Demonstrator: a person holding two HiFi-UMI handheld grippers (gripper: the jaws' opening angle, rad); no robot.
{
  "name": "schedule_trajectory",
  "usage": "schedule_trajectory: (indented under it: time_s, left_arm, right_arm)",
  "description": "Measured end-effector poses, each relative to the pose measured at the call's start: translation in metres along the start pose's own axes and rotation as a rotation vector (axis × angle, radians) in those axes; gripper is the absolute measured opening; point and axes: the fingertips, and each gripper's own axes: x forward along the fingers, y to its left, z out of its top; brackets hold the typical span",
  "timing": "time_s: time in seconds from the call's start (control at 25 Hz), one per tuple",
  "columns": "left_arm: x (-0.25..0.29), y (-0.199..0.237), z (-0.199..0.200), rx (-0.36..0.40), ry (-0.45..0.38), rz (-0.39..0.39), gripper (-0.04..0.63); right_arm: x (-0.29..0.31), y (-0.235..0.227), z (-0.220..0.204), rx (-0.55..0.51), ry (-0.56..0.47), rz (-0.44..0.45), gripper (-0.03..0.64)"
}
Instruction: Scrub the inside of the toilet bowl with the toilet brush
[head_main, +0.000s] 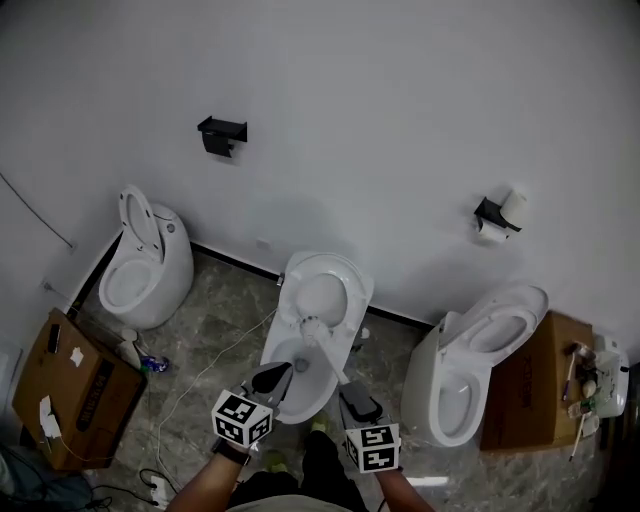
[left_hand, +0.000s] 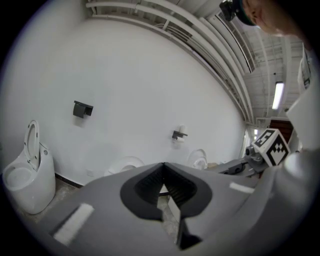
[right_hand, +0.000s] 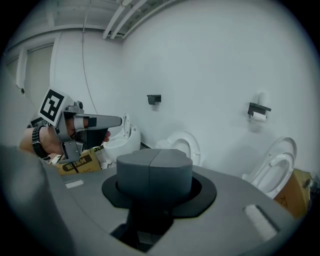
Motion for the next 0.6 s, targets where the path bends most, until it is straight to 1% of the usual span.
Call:
schedule_trajectory:
  time_s: [0.16,0.4,0.6]
  left_arm:
    - [-0.01,-0.007,0.035,0.001,-0.061,0.01,0.006]
    - [-0.019,-0.015,0.103,0.012,-0.165,0.021,0.006]
    - [-0.031,-0.024,0.145,0.042,-0.229,0.015,0.006]
  right_arm:
    - [-0.023,-0.001,0.035,-0.017,-0.092,-0.007,0.164]
    - [-0.062,-0.009,0.094,-0.029,-0.235,-0.035,0.164]
    - [-0.087,-0.007,0.13,-0.038,-0.325,-0.039,0.164]
